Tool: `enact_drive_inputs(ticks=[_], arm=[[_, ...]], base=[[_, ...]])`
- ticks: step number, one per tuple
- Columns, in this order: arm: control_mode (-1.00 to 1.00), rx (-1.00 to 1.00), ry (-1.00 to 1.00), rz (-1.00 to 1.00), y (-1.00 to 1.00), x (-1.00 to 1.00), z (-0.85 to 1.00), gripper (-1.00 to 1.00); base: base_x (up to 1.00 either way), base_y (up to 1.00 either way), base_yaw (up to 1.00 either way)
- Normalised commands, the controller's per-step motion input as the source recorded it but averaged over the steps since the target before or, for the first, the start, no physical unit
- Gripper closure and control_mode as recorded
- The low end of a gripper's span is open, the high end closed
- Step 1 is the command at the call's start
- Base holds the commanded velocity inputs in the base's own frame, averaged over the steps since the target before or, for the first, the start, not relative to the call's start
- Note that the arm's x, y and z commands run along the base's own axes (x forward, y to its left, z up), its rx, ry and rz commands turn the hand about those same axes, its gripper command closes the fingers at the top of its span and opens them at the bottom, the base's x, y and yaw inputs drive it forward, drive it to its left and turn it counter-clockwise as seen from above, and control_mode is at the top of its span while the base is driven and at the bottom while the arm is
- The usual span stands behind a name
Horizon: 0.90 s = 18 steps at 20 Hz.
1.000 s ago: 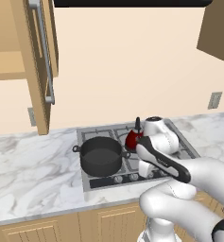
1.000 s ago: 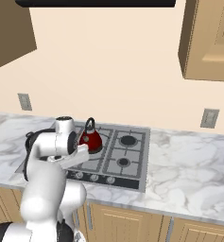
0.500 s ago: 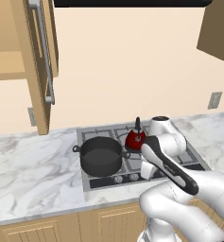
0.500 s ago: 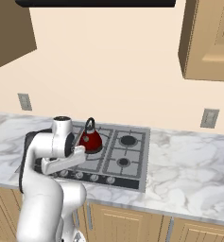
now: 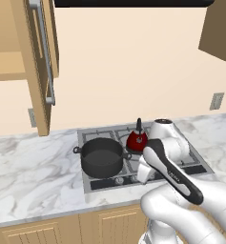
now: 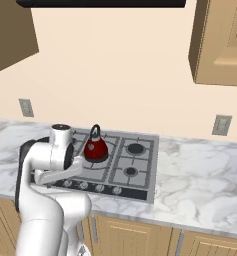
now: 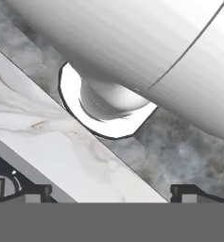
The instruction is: Pick the kettle from the cabinet and place it on a stove burner. Then pick the pot from the counter and place it on another stove burner. Finally, turn both burners on.
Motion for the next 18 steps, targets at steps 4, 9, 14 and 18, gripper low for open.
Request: enact_drive_inputs(ticks=[4, 9, 14, 18], arm=[[-1.00, 0.02, 0.05, -0.07, 0.30, -0.01, 0.00, -1.00], [-1.00, 0.02, 0.06, -0.09, 0.23, -0.01, 0.00, -1.00], [-1.00, 0.03, 0.04, -0.08, 0.17, -0.05, 0.00, -1.00], [-1.00, 0.02, 0.00, -0.07, 0.17, -0.12, 0.00, -1.00]], base=[[0.00, 0.00, 0.00], [0.00, 0.00, 0.00], [0.00, 0.00, 0.00], [0.00, 0.00, 0.00]])
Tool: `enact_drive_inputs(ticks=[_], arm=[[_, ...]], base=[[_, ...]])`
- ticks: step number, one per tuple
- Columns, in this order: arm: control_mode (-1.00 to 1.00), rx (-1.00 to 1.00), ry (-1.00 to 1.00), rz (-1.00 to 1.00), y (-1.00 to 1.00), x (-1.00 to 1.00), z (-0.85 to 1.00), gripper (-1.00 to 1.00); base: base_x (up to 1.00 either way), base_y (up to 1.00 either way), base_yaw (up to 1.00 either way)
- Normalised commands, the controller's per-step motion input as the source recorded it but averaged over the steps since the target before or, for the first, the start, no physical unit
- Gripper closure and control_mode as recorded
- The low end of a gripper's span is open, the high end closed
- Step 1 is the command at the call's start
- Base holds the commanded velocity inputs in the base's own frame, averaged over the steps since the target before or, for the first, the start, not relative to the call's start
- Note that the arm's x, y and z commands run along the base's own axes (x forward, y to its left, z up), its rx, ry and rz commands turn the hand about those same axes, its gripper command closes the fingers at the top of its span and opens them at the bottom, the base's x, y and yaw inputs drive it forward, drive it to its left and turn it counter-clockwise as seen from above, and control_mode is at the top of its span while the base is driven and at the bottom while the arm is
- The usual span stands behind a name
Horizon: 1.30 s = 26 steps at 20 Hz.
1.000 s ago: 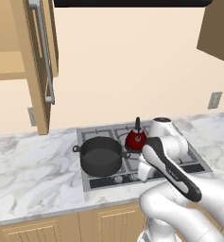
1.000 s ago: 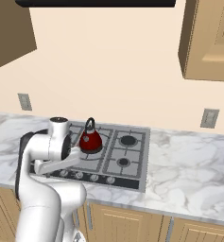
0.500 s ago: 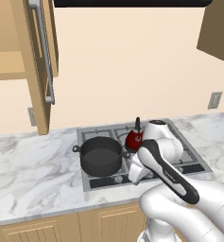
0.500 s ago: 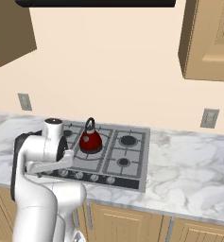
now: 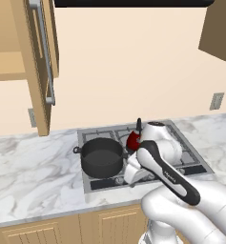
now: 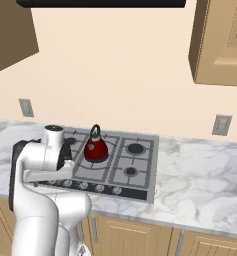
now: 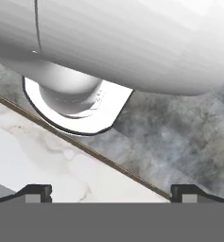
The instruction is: Pick the kettle from the cabinet and place it on a stove burner. Then pick the pot from the counter and place it on another stove burner. Finally, turn both burners on.
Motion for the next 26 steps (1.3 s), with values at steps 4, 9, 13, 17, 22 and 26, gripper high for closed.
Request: enact_drive_inputs(ticks=[4, 9, 13, 17, 22, 26], arm=[[-1.00, 0.00, 0.00, -0.04, 0.20, -0.21, 0.01, -1.00], [-1.00, 0.00, 0.00, -0.02, 0.23, -0.11, 0.00, -1.00], [-1.00, 0.00, 0.00, -0.01, 0.17, 0.00, 0.00, -1.00], [-1.00, 0.00, 0.00, -0.04, 0.02, 0.16, 0.00, -1.00], [-1.00, 0.00, 0.00, -0.08, 0.00, 0.17, 0.00, -1.00], [-1.00, 0.00, 0.00, -0.08, 0.01, 0.09, 0.00, -1.00]], base=[[0.00, 0.00, 0.00], [0.00, 0.00, 0.00], [0.00, 0.00, 0.00], [0.00, 0.00, 0.00], [0.00, 0.00, 0.00], [0.00, 0.00, 0.00]])
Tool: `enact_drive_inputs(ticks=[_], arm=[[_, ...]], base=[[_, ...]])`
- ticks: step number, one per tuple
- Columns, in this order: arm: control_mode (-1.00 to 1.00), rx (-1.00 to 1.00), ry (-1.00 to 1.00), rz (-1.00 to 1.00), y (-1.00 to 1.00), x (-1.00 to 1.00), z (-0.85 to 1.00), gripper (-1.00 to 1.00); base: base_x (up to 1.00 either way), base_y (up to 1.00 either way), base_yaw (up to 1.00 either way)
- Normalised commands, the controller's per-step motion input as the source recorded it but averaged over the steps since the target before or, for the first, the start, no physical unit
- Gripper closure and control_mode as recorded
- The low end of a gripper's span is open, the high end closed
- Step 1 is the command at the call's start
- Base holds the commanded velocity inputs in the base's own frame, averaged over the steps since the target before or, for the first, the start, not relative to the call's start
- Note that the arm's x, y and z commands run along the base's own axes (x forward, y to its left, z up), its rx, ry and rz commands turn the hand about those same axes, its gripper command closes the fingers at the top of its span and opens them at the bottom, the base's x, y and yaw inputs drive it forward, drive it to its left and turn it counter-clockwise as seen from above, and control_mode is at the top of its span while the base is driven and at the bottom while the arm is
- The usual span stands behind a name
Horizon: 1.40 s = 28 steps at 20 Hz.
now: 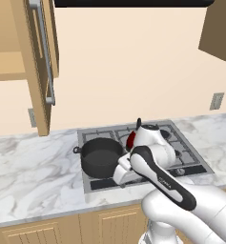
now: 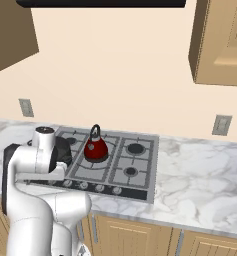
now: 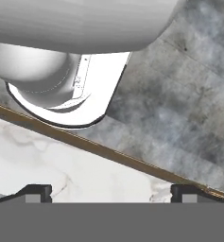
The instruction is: Pick the kettle from the cabinet and place it on a stove burner. Then pick the pot from the counter and place it on another stove burner. Finally, turn both burners on.
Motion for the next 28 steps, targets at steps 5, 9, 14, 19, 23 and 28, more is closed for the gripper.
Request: enact_drive_inputs(ticks=[5, 9, 14, 19, 23, 28], arm=[[-1.00, 0.00, 0.00, -0.08, 0.01, 0.05, -0.07, -1.00], [-1.00, 0.00, 0.00, -0.08, 0.01, 0.06, -0.18, -1.00], [-1.00, -0.01, -0.03, -0.08, 0.02, 0.10, -0.16, -1.00], [-1.00, -0.02, -0.01, -0.06, 0.00, 0.16, -0.15, -1.00], [-1.00, -0.01, 0.00, -0.04, 0.00, 0.25, -0.20, -1.00], [-1.00, 0.00, 0.00, -0.03, 0.00, 0.19, -0.25, -1.00]], base=[[0.00, 0.00, 0.00], [0.00, 0.00, 0.00], [0.00, 0.00, 0.00], [0.00, 0.00, 0.00], [0.00, 0.00, 0.00], [0.00, 0.00, 0.00]])
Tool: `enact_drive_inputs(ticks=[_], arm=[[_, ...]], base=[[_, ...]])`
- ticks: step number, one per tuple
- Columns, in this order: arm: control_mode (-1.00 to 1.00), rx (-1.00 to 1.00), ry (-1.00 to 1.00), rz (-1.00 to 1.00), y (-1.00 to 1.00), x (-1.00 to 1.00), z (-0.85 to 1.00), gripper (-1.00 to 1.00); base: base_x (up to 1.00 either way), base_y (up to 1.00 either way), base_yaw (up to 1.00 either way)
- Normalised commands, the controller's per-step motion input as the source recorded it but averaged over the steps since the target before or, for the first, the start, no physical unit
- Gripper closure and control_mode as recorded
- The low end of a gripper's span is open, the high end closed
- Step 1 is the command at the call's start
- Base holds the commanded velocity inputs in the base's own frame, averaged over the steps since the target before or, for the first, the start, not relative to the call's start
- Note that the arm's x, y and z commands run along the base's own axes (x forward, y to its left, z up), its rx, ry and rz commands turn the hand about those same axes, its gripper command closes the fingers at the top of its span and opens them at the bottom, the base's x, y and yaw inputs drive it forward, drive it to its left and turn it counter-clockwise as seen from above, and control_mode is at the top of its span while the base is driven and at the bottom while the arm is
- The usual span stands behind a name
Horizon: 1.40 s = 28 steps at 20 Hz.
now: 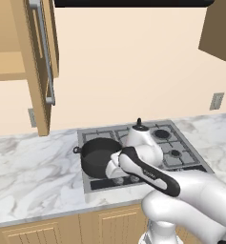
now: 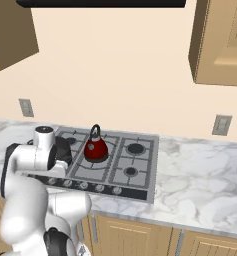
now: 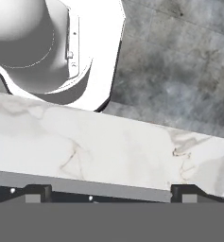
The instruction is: Pick the kettle from the cabinet and place it on a stove burner. Then pick the pot from the counter and place it on another stove burner. Finally, turn both burners on.
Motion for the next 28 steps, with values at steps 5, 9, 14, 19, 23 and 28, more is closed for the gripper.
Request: enact_drive_inputs(ticks=[5, 9, 14, 19, 23, 28], arm=[[-1.00, 0.00, 0.00, -0.01, 0.00, 0.09, -0.31, -1.00], [-1.00, 0.00, 0.00, -0.01, 0.00, 0.02, -0.31, -1.00], [-1.00, 0.00, 0.00, -0.01, 0.00, 0.02, -0.21, -1.00], [-1.00, 0.00, -0.01, -0.02, -0.02, 0.05, -0.15, -1.00], [-1.00, 0.00, -0.02, -0.03, -0.07, 0.05, -0.10, -1.00], [-1.00, 0.00, -0.03, -0.02, -0.03, 0.05, -0.10, -1.00]], base=[[0.00, 0.00, 0.00], [0.00, 0.00, 0.00], [0.00, 0.00, 0.00], [0.00, 0.00, 0.00], [0.00, 0.00, 0.00], [0.00, 0.00, 0.00]])
